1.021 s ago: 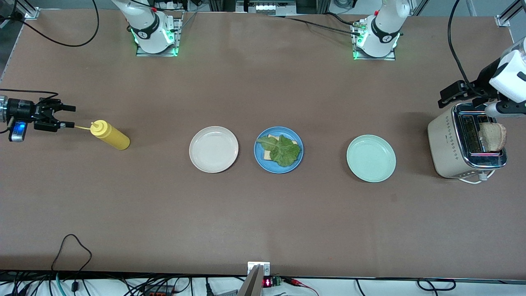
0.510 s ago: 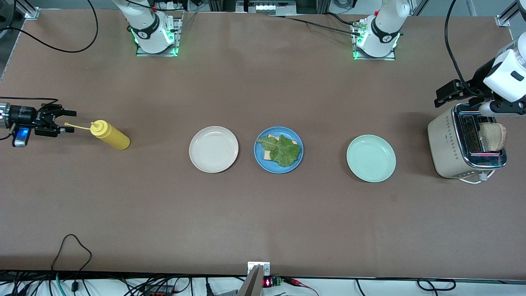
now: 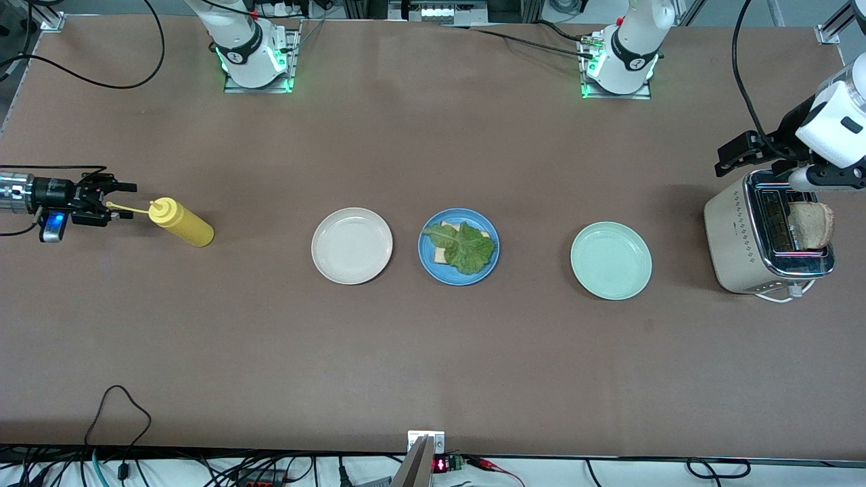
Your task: Make sandwich in blue plate with both arms
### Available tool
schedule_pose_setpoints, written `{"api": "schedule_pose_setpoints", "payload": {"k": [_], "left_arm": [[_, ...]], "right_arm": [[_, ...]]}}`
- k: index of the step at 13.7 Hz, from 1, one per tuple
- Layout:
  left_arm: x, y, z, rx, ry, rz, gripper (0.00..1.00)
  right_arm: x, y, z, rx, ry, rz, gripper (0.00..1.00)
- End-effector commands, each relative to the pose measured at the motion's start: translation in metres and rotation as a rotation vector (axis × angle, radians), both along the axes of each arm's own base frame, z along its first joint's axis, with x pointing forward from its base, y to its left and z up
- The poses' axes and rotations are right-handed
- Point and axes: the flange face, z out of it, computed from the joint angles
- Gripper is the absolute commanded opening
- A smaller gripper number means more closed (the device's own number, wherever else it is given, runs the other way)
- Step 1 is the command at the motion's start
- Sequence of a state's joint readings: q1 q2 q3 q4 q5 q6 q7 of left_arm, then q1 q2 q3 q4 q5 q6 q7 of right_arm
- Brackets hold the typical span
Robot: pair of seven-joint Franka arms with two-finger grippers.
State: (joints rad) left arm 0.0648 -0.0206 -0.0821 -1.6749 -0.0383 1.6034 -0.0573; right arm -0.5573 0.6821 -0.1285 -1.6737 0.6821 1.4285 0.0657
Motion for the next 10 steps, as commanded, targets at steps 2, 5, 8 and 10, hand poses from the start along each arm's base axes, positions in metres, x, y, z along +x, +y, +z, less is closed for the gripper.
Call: {"api": "schedule_pose_setpoints", "payload": {"k": [2,5,8,10], "left_arm": [[-0.006,-0.008,0.008,0.021,0.001,-0.01,1.0],[-0.006,-0.011,0.008,0.021,0.001,-0.013,1.0],[-0.007,-0.012,0.007,0.021,0.006,-0.014,1.0],[-0.007,-0.012,0.007,0.021,0.006,-0.014,1.0]], "right_arm": [[0.013,0.018,-0.019,0.047,0.026,0.0,1.0],[0.024,0.029,-0.026,0.078,0.083,-0.088,1.0],[0.036,0.052,-0.024,0.084,0.189,-0.104,1.0],[0.043,0.061,-0.022,0.081,0.206,-0.102,1.0]]}}
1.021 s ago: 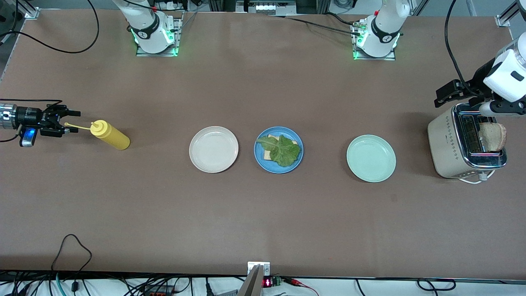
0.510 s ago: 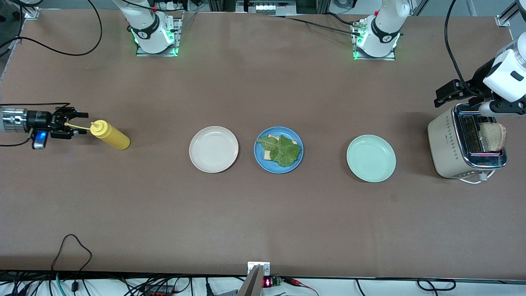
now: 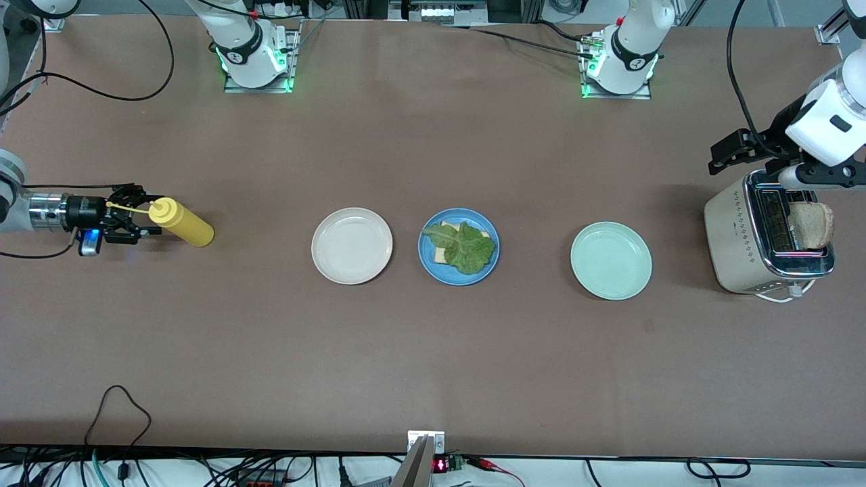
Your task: Make sandwich in blue plate with both arms
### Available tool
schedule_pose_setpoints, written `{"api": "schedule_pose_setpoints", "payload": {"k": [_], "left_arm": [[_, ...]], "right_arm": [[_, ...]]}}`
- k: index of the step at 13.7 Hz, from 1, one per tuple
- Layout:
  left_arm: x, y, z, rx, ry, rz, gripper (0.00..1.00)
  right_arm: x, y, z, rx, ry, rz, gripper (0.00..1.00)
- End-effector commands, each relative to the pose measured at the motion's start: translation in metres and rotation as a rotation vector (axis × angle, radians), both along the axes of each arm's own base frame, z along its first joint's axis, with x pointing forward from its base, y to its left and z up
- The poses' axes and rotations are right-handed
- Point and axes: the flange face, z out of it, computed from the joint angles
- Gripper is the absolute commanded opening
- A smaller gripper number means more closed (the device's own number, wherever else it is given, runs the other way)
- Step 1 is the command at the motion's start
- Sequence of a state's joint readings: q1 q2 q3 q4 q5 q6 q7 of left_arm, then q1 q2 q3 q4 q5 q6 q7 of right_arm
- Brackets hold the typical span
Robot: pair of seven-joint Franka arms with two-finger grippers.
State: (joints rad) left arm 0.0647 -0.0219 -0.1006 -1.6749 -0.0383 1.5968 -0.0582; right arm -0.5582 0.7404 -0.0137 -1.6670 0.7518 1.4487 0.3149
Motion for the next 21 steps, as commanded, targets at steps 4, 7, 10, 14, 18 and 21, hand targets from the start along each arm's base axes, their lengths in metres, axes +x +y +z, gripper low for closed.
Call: {"api": "schedule_pose_setpoints", "payload": {"k": [4,7,10,14,18,21], "left_arm": [[-0.005,-0.001,0.007,0.02,0.0,0.003,1.0],[-0.005,-0.001,0.007,0.02,0.0,0.003,1.0],[-0.005,-0.001,0.006,0.02,0.002,0.003,1.0],[-0.005,0.0,0.006,0.02,0.002,0.005,1.0],[-0.005,0.002,0.006,0.022,0.002,0.009,1.0],[-0.004,0.002,0.005,0.023,0.003,0.009,1.0]], "right_arm": [[0.01,0.004,-0.005,-0.006,0.018,-0.011,1.0],[0.013,0.007,-0.013,-0.019,0.012,-0.016,1.0],[0.015,0.014,-0.023,-0.014,0.015,-0.013,1.0],[0.017,0.02,-0.027,-0.019,0.018,-0.01,1.0],[0.023,0.037,-0.026,0.001,0.02,0.007,1.0],[0.024,0.039,-0.027,0.001,0.016,0.015,1.0]]}}
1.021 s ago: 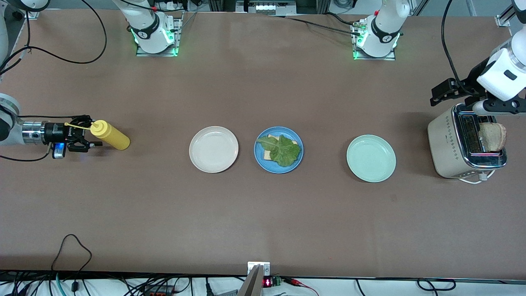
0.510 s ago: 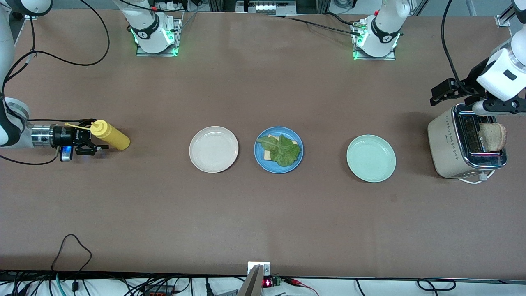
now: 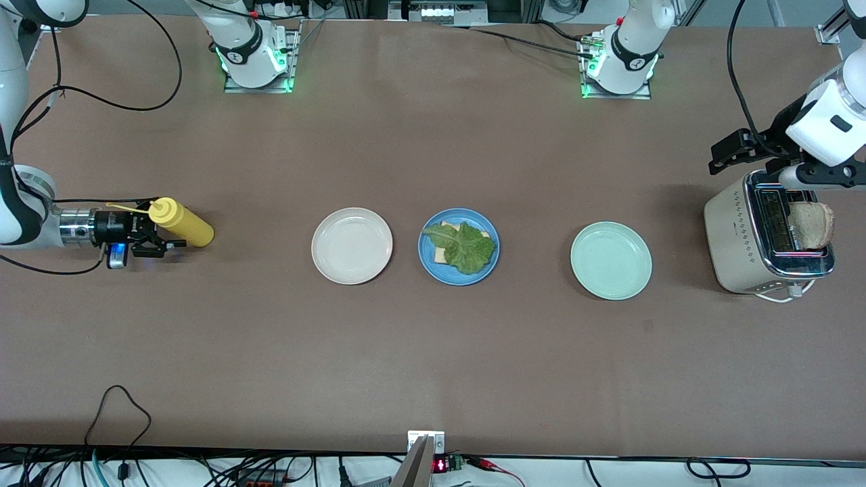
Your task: Make sandwich in blue plate with both arms
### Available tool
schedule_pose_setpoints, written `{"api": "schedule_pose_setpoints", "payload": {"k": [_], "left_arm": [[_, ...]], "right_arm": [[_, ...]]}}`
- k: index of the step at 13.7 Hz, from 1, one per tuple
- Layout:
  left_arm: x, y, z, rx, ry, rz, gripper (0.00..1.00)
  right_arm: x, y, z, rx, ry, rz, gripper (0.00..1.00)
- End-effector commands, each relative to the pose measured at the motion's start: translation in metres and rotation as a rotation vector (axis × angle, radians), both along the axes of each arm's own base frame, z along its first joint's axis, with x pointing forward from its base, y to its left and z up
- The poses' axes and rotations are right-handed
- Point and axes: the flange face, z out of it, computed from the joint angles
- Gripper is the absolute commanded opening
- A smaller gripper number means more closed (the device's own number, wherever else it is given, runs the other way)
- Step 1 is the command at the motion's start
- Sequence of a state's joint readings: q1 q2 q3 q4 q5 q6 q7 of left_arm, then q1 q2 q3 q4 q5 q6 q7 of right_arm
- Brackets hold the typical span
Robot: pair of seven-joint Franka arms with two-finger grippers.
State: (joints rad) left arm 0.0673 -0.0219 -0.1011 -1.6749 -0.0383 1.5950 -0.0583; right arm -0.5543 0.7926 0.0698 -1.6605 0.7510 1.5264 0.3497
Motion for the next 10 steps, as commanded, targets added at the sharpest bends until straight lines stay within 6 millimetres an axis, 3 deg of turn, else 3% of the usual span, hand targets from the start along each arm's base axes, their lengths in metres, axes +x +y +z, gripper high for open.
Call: {"api": "schedule_pose_setpoints", "payload": {"k": [1,2,4,8,10], "left_arm": [[-0.0041,0.0013,0.0056,0.023,0.001,0.007,1.0],[-0.0041,0.0021,0.0056,0.023,0.001,0.009,1.0],[-0.0041,0.0021,0.0056,0.023,0.001,0.009,1.0],[-0.0041,0.0021,0.0056,0.023,0.001,0.009,1.0],[-0.0041,0.0021,0.0056,0.023,0.001,0.009,1.0]], "right_arm": [[0.0037,0.0001,-0.0014,-0.005,-0.001,-0.001,1.0],[0.0038,0.0008,-0.0015,-0.007,0.0,0.003,0.94],[0.0042,0.0033,-0.0008,-0.016,-0.003,0.027,0.56],[0.005,0.0069,-0.0001,-0.005,-0.066,0.075,0.06],[0.0056,0.0084,0.0009,-0.005,-0.067,0.08,0.02]]}}
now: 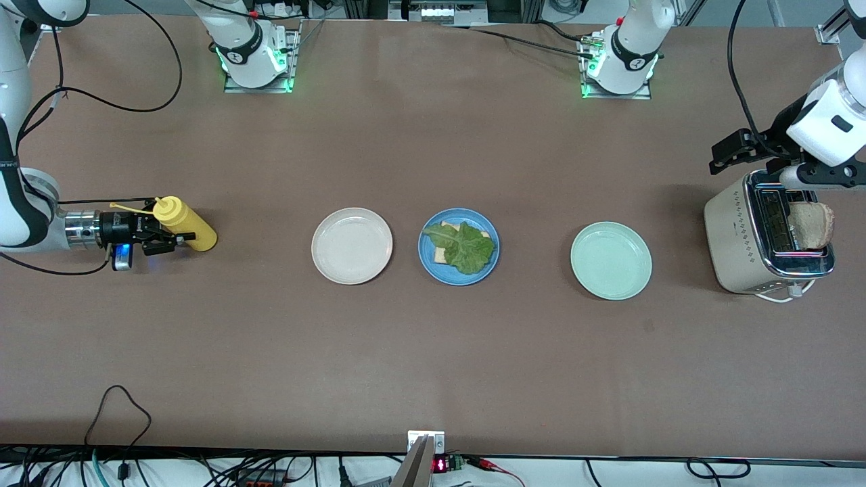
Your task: Make sandwich in blue plate with both arms
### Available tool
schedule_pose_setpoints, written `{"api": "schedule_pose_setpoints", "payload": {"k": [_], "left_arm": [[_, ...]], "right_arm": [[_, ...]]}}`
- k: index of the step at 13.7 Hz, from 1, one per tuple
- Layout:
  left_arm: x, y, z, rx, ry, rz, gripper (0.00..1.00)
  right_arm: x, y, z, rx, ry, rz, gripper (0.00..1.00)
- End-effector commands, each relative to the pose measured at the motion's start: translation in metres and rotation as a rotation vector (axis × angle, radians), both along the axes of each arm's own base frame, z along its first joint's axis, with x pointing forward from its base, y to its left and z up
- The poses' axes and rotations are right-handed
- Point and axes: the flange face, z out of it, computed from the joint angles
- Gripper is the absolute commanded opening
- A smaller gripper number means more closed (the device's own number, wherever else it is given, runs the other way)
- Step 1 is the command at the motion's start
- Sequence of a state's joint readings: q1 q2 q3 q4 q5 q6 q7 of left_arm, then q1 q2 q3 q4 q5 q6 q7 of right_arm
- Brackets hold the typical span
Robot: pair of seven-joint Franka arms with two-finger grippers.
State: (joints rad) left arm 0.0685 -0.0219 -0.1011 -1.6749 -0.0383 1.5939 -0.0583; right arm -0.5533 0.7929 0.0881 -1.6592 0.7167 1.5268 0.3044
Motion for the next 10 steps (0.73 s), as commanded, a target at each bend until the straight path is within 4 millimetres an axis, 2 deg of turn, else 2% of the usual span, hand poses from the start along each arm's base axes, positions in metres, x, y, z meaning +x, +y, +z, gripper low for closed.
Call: {"api": "schedule_pose_setpoints", "payload": {"k": [1,5,8,10], "left_arm": [[-0.004,0.001,0.006,0.023,0.0,0.008,1.0],[-0.004,0.001,0.006,0.023,0.0,0.008,1.0],[-0.004,0.001,0.006,0.023,0.0,0.008,1.0],[-0.004,0.002,0.006,0.023,0.0,0.009,1.0]], "right_arm": [[0.005,0.002,0.003,-0.005,-0.028,0.023,0.01],[0.025,0.026,0.04,-0.034,-0.024,0.043,0.0],[0.046,0.061,0.095,-0.108,-0.003,0.056,0.0],[0.057,0.093,0.13,-0.16,0.024,0.062,0.0]]}}
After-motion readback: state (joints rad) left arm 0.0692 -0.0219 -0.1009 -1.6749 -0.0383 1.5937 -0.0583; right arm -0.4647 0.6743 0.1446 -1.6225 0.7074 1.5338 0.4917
